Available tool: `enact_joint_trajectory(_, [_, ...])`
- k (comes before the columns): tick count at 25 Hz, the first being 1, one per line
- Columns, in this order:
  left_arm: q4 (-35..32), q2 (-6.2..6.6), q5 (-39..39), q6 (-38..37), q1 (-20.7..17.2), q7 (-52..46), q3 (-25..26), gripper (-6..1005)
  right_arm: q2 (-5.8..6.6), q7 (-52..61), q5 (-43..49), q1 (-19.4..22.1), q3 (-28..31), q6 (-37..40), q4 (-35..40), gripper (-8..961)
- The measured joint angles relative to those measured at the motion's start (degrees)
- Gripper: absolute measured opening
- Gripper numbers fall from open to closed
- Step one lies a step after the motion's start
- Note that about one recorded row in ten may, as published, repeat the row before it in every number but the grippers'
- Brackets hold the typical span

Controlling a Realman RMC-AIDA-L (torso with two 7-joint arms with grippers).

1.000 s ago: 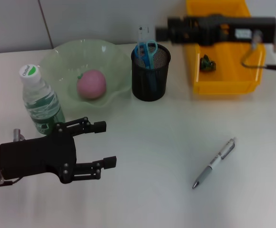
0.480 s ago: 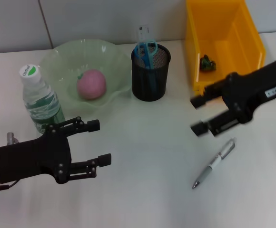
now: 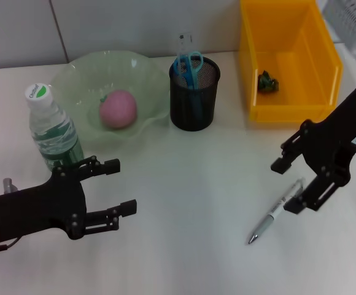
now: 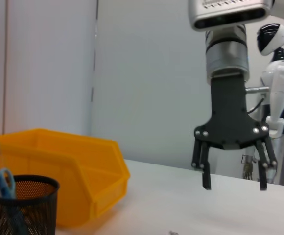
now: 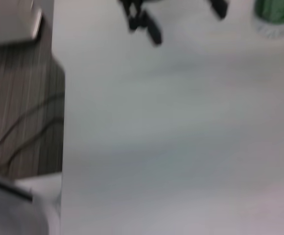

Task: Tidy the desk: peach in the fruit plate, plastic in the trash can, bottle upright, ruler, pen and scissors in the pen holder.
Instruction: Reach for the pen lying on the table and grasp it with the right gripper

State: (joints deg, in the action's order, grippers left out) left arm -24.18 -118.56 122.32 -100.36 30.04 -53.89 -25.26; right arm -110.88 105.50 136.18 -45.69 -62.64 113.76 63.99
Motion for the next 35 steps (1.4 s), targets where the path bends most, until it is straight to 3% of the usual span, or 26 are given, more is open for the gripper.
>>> enact_joint_trajectory(6, [0.40,-0.14,-0.02,0.43,-0.12,-0.32,0.12,813,-1.10,-1.97,3.80,-2.14,-4.58,-0.55,-1.10,783])
enact_joint_trajectory(7, [0.86,-0.16,-0.05,0.52,-0.06,-0.32,0.13,813,-2.27,-3.05,6.39,-2.41,-4.88,-0.74,-0.69,783])
enact_joint_trajectory(8, [0.98,-0.17,-0.08,0.52,-0.01,-0.32,0.15,813,-2.27,-3.05,6.39,-2.41,-4.88,-0.74,-0.69,782])
enact_joint_trajectory(12, [1.04,-0.15,-0.41,0.53,0.02,-0.33,0.21,813,-4.95,-5.69,12.76,-4.25,-5.09,-0.87,-0.24,780])
enact_joint_trajectory(13, [1.04,-0.15,-0.41,0.53,0.02,-0.33,0.21,813,-4.95,-5.69,12.76,-4.25,-5.09,-0.87,-0.24,780])
enact_joint_trajectory(17, [1.06,-0.15,-1.25,0.53,-0.05,-0.39,0.18,813,-6.83,-8.26,17.83,-6.21,-7.17,-1.18,-0.61,778])
enact_joint_trajectory(25, [1.46,-0.21,-2.12,0.54,-0.16,-0.42,-0.27,813,-7.83,-10.52,19.23,-6.50,-14.66,-4.72,-0.92,774])
enact_joint_trajectory(35, [1.78,-0.17,-2.12,1.17,-0.23,-1.03,-0.32,813,-8.20,-11.66,19.15,-6.71,-21.20,-10.02,-3.33,769])
